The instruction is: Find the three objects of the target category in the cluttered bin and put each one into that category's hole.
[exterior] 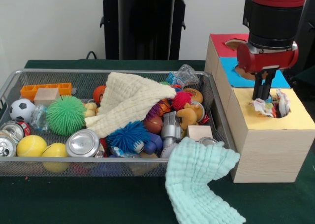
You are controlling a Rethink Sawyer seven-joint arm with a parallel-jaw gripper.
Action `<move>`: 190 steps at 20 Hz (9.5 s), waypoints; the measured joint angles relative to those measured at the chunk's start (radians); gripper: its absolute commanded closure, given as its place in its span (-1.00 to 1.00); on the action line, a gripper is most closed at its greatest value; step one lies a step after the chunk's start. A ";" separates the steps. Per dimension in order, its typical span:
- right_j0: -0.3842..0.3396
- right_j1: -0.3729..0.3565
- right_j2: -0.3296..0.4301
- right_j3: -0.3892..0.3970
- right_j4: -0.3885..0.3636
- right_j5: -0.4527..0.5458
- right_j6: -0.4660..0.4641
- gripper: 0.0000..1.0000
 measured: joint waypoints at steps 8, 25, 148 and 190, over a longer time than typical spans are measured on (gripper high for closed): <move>0.009 0.026 0.000 -0.004 -0.001 -0.060 0.000 1.00; 0.021 0.082 0.002 -0.021 0.000 -0.113 0.000 1.00; 0.058 0.002 -0.004 0.004 0.019 -0.037 0.000 1.00; 0.039 -0.009 -0.007 0.005 0.009 -0.049 0.000 1.00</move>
